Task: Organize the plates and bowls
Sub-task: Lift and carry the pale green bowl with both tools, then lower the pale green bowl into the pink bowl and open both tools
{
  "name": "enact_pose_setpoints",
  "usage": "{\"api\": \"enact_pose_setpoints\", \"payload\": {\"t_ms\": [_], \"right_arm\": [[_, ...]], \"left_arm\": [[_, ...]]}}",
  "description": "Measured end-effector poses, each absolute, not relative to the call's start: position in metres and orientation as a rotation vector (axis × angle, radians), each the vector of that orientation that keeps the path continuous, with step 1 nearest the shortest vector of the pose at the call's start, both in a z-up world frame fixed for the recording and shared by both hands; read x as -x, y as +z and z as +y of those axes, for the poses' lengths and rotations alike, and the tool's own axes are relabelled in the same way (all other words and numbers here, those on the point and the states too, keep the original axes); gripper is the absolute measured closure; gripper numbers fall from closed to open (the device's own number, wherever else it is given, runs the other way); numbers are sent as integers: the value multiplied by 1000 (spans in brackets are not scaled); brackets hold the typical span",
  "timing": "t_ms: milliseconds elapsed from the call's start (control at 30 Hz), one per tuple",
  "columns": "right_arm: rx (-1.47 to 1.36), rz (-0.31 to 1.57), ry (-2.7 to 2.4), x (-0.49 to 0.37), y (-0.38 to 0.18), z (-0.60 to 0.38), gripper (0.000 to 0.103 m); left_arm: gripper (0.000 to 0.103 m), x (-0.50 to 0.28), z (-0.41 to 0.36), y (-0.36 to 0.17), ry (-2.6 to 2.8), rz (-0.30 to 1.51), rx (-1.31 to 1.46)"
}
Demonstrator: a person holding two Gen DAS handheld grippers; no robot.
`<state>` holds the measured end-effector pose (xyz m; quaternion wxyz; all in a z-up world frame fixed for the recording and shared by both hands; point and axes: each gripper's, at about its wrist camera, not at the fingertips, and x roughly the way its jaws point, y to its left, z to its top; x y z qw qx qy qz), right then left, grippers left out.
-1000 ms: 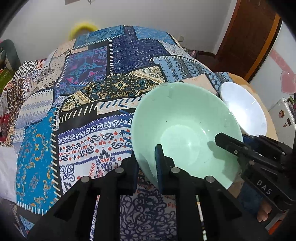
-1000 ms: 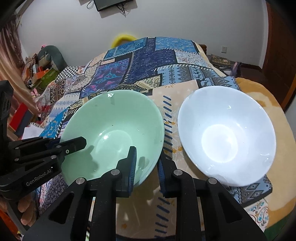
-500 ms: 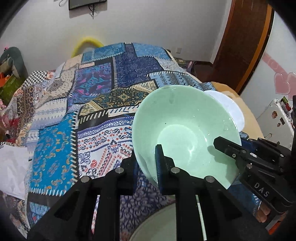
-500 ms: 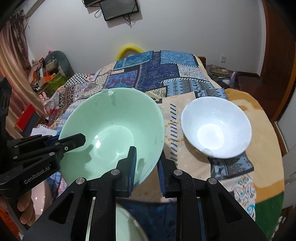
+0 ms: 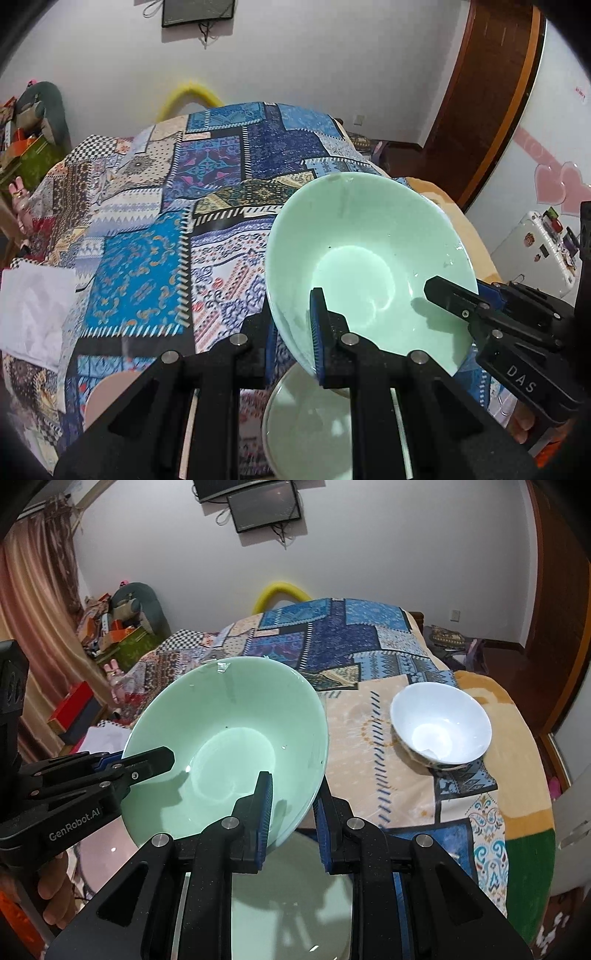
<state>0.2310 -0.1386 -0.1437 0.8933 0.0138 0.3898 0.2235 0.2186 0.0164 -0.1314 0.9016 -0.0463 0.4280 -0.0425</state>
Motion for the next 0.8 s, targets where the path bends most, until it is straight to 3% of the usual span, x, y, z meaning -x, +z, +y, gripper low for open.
{"api": "enact_pose_setpoints", "payload": {"t_ms": [800], "right_arm": [[7,801,633,-179,-148,-54,83]], "left_arm": [[87,-116,110,-115,54,838,164]]}}
